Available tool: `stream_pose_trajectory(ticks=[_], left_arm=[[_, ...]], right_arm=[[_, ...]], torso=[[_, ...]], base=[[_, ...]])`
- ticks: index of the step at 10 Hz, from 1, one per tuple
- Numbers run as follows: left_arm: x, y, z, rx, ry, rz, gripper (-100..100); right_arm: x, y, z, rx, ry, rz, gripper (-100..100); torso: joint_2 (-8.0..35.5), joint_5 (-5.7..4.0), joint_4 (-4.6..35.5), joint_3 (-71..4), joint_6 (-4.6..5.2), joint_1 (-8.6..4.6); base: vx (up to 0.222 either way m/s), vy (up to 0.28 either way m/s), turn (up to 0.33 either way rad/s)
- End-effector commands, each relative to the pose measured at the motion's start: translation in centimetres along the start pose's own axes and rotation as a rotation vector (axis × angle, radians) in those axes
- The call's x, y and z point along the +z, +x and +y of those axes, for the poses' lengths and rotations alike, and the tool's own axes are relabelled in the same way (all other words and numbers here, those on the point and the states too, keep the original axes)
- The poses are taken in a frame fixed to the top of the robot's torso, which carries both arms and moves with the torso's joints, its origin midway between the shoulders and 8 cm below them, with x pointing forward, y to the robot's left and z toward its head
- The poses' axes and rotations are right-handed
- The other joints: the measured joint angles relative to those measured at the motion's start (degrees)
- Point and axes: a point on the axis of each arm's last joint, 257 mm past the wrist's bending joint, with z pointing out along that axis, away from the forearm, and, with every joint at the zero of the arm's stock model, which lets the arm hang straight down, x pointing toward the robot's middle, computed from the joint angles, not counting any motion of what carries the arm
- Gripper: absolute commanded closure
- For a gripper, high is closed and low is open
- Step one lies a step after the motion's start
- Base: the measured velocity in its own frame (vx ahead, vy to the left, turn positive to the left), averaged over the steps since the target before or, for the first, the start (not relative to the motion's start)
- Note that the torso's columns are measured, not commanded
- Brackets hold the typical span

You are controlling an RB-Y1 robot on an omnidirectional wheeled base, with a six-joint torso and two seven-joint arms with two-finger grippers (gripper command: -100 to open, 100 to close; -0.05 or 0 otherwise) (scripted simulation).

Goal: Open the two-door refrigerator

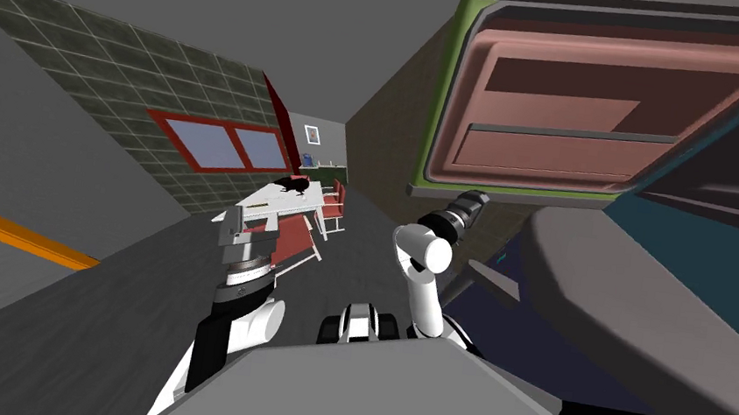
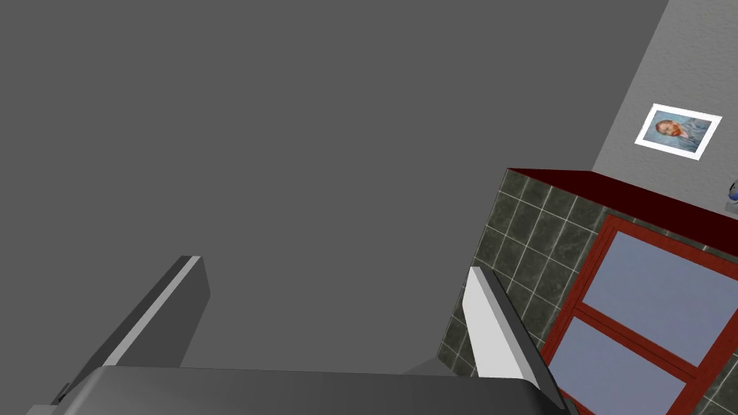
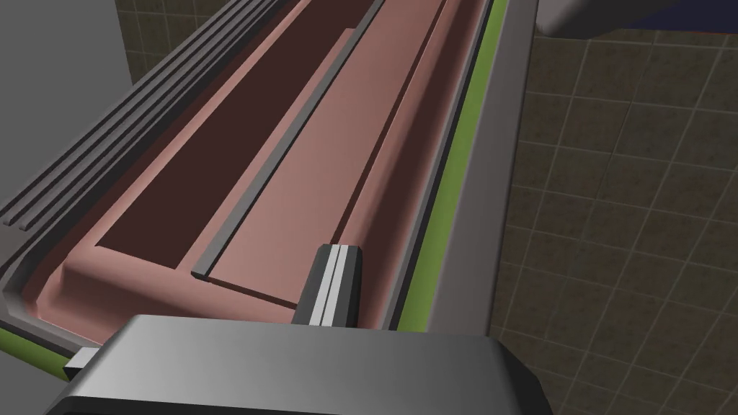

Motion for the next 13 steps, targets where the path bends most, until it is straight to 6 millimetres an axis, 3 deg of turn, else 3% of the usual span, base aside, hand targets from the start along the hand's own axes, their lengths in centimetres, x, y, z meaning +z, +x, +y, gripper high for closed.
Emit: stream_pose_trajectory(ticks=[1, 8, 9, 13], left_arm=[[0.0, 0.0, 0.0, 0.0, 0.0, 0.0, 0], [0.0, 0.0, 0.0, 0.0, 0.0, 0.0, 0], [0.0, 0.0, 0.0, 0.0, 0.0, 0.0, 0], [0.0, 0.0, 0.0, 0.0, 0.0, 0.0, 0]], right_arm=[[0.5, 0.6, 0.0, -0.011, 0.0, 0.041, 100], [1.9, 2.6, -0.1, -0.042, -0.004, 0.149, 100], [2.5, 3.5, -0.8, -0.065, 0.034, 0.185, -100], [3.9, 7.0, -2.8, -0.144, 0.117, 0.336, -100]], torso=[[0.2, 0.02, 0.0, 0.1, -0.01, 0.08], [0.0, 0.04, 0.0, 0.0, -0.01, 0.17], [0.5, 0.02, 0.1, 0.3, -0.02, 0.02], [0.1, 0.0, 0.0, 0.0, -0.01, 0.0]], base=[[0.245, 0.068, -0.017], [0.254, 0.07, -0.034], [0.065, -0.002, -0.054], [0.11, -0.034, -0.138]])
